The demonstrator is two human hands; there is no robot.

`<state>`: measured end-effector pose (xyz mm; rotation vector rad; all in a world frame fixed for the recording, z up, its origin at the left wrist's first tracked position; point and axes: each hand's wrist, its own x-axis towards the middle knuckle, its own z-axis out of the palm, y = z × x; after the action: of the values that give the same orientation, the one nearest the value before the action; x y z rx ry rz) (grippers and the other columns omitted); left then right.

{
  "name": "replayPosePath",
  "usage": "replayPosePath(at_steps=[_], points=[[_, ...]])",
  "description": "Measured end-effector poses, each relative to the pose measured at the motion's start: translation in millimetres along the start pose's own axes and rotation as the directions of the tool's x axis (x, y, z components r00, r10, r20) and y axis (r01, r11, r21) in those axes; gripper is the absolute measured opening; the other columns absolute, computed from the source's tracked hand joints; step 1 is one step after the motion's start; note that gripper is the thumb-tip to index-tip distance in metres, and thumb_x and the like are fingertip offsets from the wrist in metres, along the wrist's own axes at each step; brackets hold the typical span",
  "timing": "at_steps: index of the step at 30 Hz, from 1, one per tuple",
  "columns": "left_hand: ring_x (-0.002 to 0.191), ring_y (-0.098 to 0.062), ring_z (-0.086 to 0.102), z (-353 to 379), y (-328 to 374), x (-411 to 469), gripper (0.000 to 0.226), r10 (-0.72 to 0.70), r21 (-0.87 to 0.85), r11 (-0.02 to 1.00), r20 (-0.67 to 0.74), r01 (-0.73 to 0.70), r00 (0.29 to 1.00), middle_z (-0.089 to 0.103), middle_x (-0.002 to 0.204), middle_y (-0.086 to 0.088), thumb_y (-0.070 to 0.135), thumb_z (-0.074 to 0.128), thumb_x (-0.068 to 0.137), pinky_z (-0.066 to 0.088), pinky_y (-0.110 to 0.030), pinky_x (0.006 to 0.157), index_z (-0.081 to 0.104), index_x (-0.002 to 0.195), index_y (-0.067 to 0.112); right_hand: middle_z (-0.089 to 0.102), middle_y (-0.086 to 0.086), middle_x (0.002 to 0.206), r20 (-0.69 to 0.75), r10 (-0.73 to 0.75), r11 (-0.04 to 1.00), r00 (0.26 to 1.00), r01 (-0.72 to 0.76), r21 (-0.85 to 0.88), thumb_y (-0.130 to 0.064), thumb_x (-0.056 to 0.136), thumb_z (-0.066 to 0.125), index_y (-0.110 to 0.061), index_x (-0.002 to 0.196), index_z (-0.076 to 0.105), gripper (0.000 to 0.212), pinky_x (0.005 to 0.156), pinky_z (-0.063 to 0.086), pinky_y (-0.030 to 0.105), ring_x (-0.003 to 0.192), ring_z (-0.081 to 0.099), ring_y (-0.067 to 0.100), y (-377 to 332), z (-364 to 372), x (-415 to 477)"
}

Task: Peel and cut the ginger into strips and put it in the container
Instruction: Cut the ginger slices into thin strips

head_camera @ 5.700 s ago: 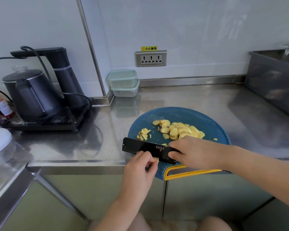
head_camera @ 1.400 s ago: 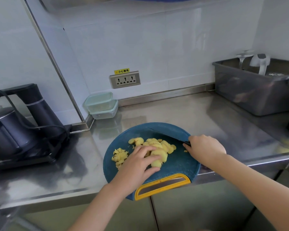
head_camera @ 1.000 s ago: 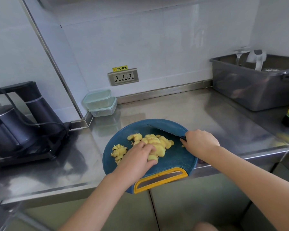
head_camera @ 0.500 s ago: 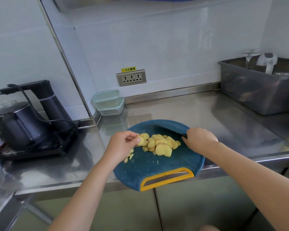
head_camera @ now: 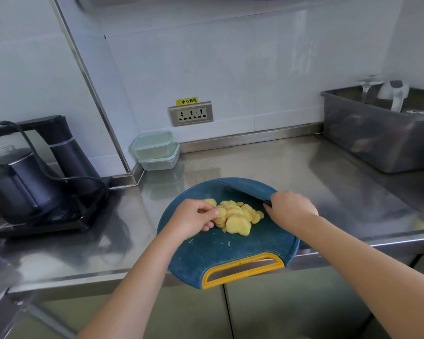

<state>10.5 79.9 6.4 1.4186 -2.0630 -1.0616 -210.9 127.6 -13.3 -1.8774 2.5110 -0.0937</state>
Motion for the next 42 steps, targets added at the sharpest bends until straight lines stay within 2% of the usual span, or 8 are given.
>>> replayPosePath(at_steps=[2, 8, 13, 17, 26, 32, 38, 42], points=[[0.074, -0.007, 0.066, -1.1, 1.3, 0.6, 0.022, -0.008, 0.06, 0.998, 0.023, 0.006, 1.0, 0.071, 0.087, 0.002, 0.029, 0.06, 0.092, 0.053, -0.015, 0.07, 0.068, 0.109, 0.017, 0.047, -0.003, 0.069, -0.001, 0.001, 1.0, 1.0, -0.001, -0.002, -0.037, 0.103, 0.034, -0.013, 0.101, 0.059, 0.034, 0.05, 0.039, 0.023, 0.066, 0.055, 0.014, 0.0, 0.3, 0.6], [0.089, -0.014, 0.068, -2.6, 7.0, -1.9, 0.039, -0.065, 0.111, 0.993, 0.121, 0.051, 0.991, 0.069, 0.099, -0.001, 0.029, 0.066, 0.088, 0.051, -0.035, 0.093, 0.061, 0.121, 0.009, 0.044, -0.003, 0.067, -0.006, -0.002, 1.0, 1.0, 0.002, -0.008, -0.037, 0.103, 0.034, -0.013, 0.105, 0.06, 0.035, 0.045, 0.033, 0.022, 0.066, 0.054, 0.014, -0.1, 0.9, 0.0], [0.085, -0.009, 0.061, 0.8, 5.9, -9.1, 0.044, -0.087, -0.007, 0.996, 0.119, 0.088, 0.989, 0.062, 0.099, 0.003, 0.022, 0.077, 0.077, 0.054, -0.024, 0.081, 0.061, 0.117, 0.011, 0.046, -0.002, 0.071, -0.008, -0.014, 1.0, 1.0, 0.014, -0.009, -0.036, 0.103, 0.033, -0.013, 0.106, 0.059, 0.035, 0.052, 0.04, 0.024, 0.068, 0.055, 0.015, -0.2, 0.2, -1.2], [0.088, -0.011, 0.06, 6.3, 0.3, -13.6, 0.035, -0.027, 0.104, 0.994, 0.042, 0.022, 0.999, 0.062, 0.103, 0.006, 0.028, 0.078, 0.075, 0.053, -0.033, 0.086, 0.06, 0.105, 0.022, 0.049, 0.0, 0.076, -0.011, -0.014, 1.0, 1.0, 0.014, -0.005, -0.036, 0.103, 0.033, -0.012, 0.106, 0.059, 0.036, 0.056, 0.041, 0.026, 0.07, 0.054, 0.017, -0.4, -0.9, -2.8], [0.076, 0.002, 0.058, 16.1, -2.8, -27.2, 0.038, 0.098, 0.052, 0.995, -0.16, -0.09, 0.982, 0.06, 0.086, 0.016, 0.025, 0.08, 0.074, 0.043, -0.009, 0.062, 0.058, 0.106, 0.024, 0.043, -0.003, 0.067, -0.021, -0.02, 1.0, 1.0, 0.02, -0.005, -0.036, 0.103, 0.034, -0.012, 0.105, 0.059, 0.035, 0.051, 0.036, 0.023, 0.067, 0.053, 0.015, -0.1, 0.5, -2.7], [0.074, -0.001, 0.06, 23.1, -12.4, -39.9, 0.031, 0.181, 0.037, 0.983, -0.194, -0.177, 0.964, 0.062, 0.086, 0.01, 0.017, 0.082, 0.072, 0.048, -0.008, 0.065, 0.06, 0.093, 0.022, 0.044, -0.004, 0.067, -0.017, -0.013, 1.0, 1.0, 0.012, -0.006, -0.036, 0.103, 0.035, -0.013, 0.104, 0.059, 0.033, 0.054, 0.04, 0.025, 0.067, 0.054, 0.014, -1.3, -0.2, -2.4], [0.083, 0.005, 0.052, 18.4, -24.1, -50.2, 0.023, 0.369, 0.285, 0.906, -0.168, -0.314, 0.914, 0.051, 0.092, 0.019, 0.02, 0.075, 0.079, 0.041, -0.005, 0.072, 0.058, 0.094, 0.024, 0.054, 0.0, 0.077, 0.036, -0.005, 0.997, 0.999, 0.002, 0.074, -0.042, 0.101, 0.038, -0.012, 0.1, 0.059, 0.037, 0.057, 0.043, 0.024, 0.07, 0.057, 0.015, 2.5, -5.9, 0.0], [0.086, 0.009, 0.047, 6.5, -29.0, -54.4, 0.022, 0.395, 0.395, 0.861, -0.123, -0.321, 0.91, 0.045, 0.097, 0.021, 0.022, 0.068, 0.085, 0.037, -0.004, 0.072, 0.052, 0.099, 0.028, 0.059, 0.001, 0.079, 0.077, -0.008, 0.972, 0.997, -0.01, 0.235, -0.045, 0.098, 0.044, -0.013, 0.095, 0.06, 0.036, 0.053, 0.041, 0.022, 0.069, 0.057, 0.013, 8.6, -13.8, -2.2]])
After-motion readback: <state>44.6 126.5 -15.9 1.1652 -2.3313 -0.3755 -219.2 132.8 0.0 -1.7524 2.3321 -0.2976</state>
